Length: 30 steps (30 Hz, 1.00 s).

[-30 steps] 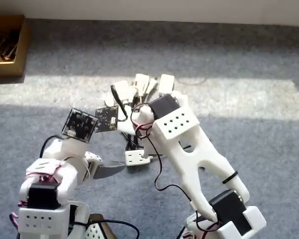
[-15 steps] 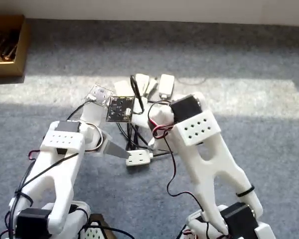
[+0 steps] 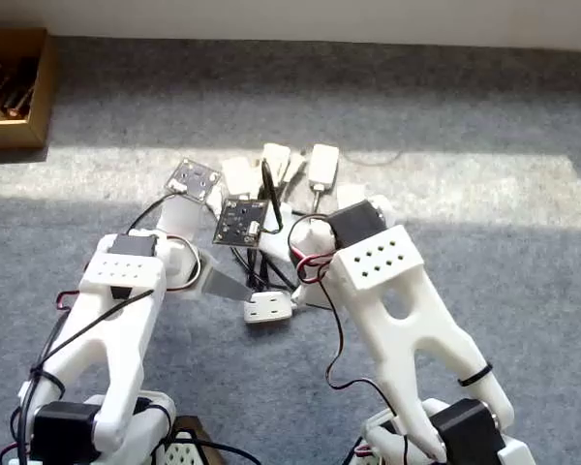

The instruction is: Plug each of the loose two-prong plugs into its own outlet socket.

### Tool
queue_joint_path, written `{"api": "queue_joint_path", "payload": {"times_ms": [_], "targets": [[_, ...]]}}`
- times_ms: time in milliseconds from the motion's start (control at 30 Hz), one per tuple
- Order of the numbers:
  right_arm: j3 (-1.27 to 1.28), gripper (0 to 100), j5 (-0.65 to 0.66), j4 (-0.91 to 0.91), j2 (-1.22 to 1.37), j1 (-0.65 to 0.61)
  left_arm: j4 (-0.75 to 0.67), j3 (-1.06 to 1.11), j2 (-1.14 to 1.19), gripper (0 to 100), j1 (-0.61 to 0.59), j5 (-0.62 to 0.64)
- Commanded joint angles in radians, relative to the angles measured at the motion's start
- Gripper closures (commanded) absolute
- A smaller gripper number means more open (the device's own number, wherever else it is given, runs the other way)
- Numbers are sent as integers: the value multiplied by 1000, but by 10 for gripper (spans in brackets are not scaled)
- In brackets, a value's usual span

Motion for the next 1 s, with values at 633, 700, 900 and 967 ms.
{"api": "queue_joint_path", "payload": {"times_ms": [633, 700, 900, 967], "targets": [[-2, 993, -14, -8, -47, -54, -169, -64, 252, 494, 8, -2], [-2, 993, -14, -8, -47, -54, -169, -48, 252, 494, 13, -3], [-2, 993, -14, -8, -47, -53, -169, 4, 251, 494, 58, -43], [-2, 993, -14, -8, -47, -53, -169, 8, 251, 494, 64, -43]]}}
